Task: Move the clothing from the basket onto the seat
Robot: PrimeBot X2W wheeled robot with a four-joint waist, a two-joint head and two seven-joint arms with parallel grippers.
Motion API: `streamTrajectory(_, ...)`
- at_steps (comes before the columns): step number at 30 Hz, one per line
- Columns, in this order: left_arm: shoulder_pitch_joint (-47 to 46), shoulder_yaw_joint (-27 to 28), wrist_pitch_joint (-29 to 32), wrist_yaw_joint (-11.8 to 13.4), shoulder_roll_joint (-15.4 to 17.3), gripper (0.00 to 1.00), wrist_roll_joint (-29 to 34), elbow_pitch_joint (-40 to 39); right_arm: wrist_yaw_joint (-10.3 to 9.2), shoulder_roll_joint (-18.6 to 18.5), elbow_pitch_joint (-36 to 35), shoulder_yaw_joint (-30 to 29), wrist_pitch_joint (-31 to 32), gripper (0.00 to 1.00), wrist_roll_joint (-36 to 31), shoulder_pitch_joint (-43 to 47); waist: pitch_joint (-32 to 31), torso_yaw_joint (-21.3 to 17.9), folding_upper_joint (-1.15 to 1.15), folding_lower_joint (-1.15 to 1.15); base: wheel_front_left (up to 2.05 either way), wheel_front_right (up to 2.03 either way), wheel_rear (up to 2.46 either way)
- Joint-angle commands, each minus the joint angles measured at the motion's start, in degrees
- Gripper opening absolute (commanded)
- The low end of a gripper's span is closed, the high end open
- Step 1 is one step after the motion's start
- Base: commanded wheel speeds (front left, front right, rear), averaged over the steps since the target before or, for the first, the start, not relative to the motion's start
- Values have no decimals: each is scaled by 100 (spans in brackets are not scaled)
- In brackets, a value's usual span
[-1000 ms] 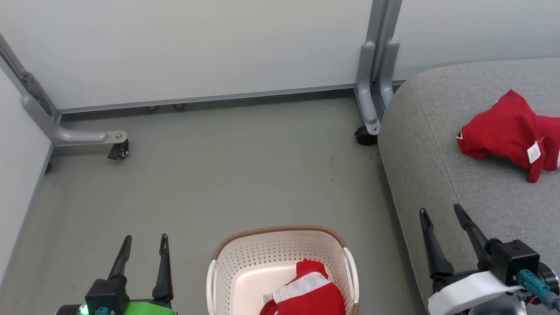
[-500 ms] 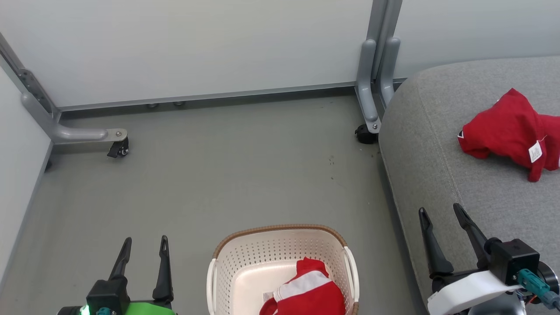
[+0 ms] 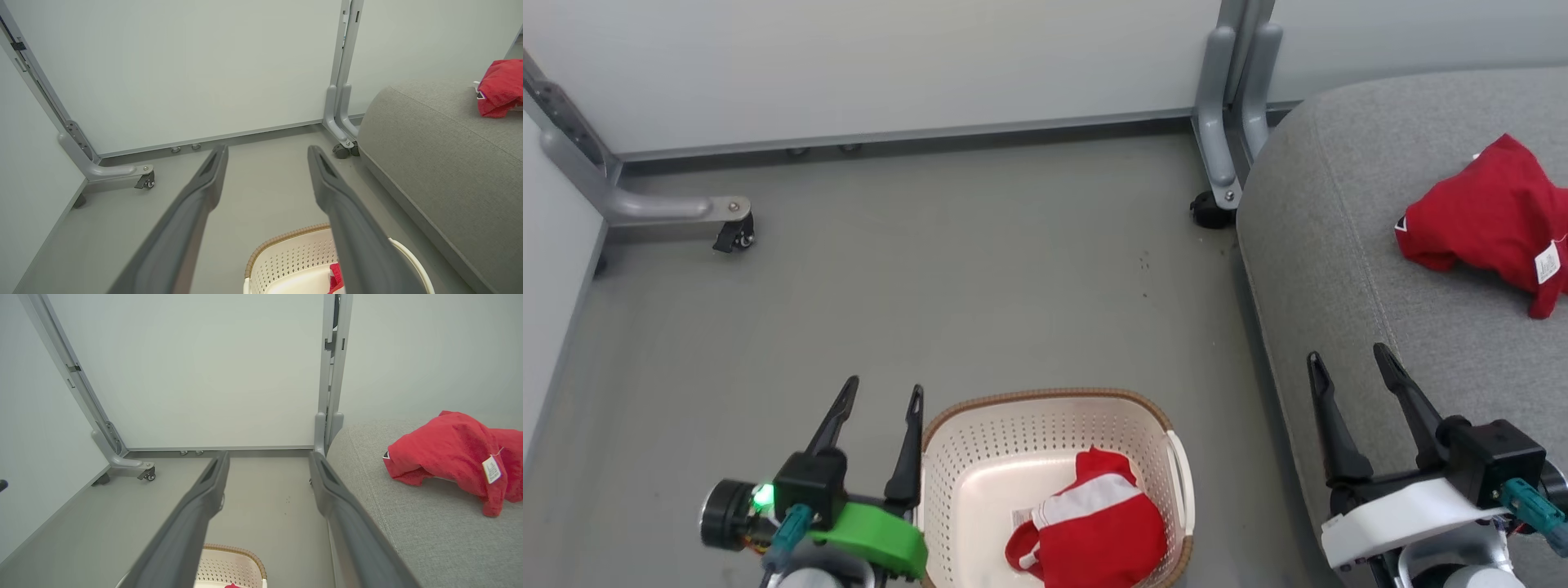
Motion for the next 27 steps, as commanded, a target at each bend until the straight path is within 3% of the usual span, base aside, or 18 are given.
streamTrajectory(1, -272, -120, 0, -67, -42, 100, 14, 94, 0, -19, -51, 16, -36, 100, -18, -141, 412, -38, 0, 0, 0, 0, 0)
streamTrajectory(13, -2029, -1412, 26, -291, -210, 100, 87, 1511, 0, -18, -342, 59, -268, 100, -50, -939, 2009, -368, 0, 0, 0, 0, 0)
streamTrajectory(27, -3753, -3036, 418, -412, -207, 100, -540, 3234, 0, -13, -335, 252, -794, 100, 174, -1682, 3832, -1021, 0, 0, 0, 0, 0)
